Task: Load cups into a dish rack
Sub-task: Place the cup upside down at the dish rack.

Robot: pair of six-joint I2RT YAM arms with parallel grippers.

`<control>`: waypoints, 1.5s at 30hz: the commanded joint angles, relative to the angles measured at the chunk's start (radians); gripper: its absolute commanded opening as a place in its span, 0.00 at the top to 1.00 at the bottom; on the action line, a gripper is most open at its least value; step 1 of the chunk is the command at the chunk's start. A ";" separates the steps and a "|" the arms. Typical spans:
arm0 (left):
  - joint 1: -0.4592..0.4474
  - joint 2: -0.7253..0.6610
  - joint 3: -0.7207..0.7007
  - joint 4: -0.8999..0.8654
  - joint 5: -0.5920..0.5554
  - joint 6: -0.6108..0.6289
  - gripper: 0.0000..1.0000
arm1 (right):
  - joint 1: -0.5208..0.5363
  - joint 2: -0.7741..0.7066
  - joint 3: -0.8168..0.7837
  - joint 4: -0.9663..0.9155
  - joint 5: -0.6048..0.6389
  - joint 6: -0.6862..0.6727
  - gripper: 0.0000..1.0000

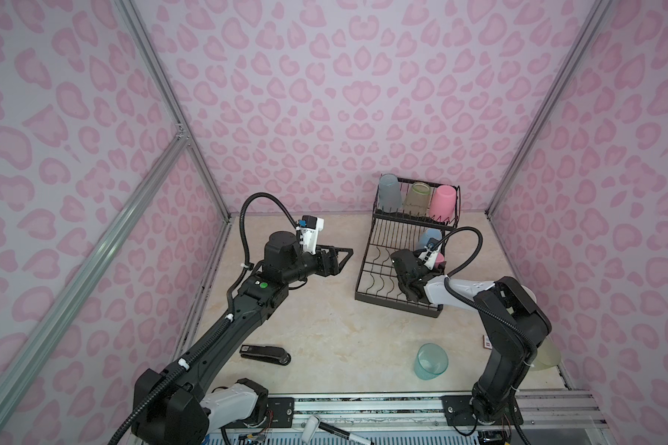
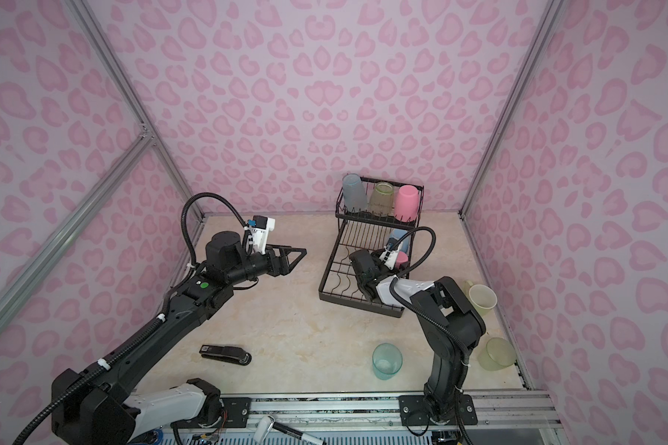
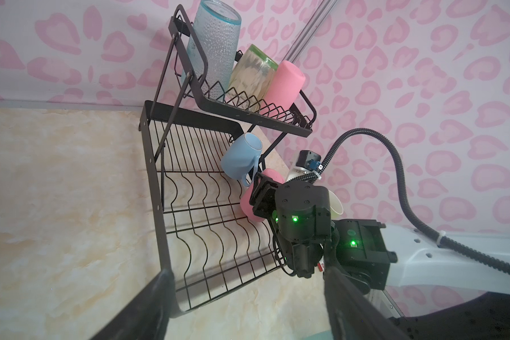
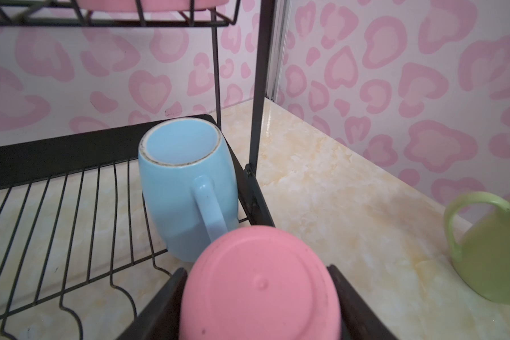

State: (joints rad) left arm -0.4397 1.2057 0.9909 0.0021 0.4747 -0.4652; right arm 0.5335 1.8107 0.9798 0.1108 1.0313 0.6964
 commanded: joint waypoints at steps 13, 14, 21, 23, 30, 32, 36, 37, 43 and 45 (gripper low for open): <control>0.001 -0.014 -0.006 0.033 0.009 0.013 0.18 | -0.008 0.046 0.019 -0.128 -0.067 0.070 0.27; 0.001 -0.014 -0.005 0.033 0.008 0.016 0.18 | -0.007 0.043 0.016 -0.119 -0.072 0.061 0.26; 0.001 -0.014 -0.005 0.031 0.008 0.016 0.18 | -0.004 0.001 0.001 -0.087 -0.101 0.023 0.18; 0.001 -0.012 -0.005 0.032 0.009 0.016 0.18 | -0.004 -0.007 0.007 -0.097 -0.106 0.020 0.15; 0.001 -0.019 -0.006 0.032 0.008 0.019 0.17 | 0.007 -0.028 0.016 -0.121 -0.115 -0.009 0.07; 0.001 -0.021 -0.006 0.029 0.007 0.019 0.17 | 0.009 -0.043 0.005 -0.108 -0.131 -0.028 0.06; 0.001 -0.021 -0.005 0.023 0.001 0.020 0.16 | 0.009 -0.103 -0.046 -0.051 -0.187 -0.066 0.06; 0.001 -0.021 -0.004 0.020 -0.003 0.020 0.16 | 0.010 -0.120 -0.056 -0.050 -0.201 -0.070 0.06; 0.001 -0.023 -0.001 0.010 -0.016 0.025 0.15 | 0.009 -0.175 -0.064 -0.082 -0.244 -0.101 0.06; 0.001 -0.023 -0.001 0.009 -0.018 0.026 0.15 | 0.008 -0.192 -0.066 -0.087 -0.262 -0.117 0.06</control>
State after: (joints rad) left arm -0.4397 1.1908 0.9890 -0.0036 0.4633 -0.4500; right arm 0.5423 1.6306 0.9199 0.0322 0.7963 0.6109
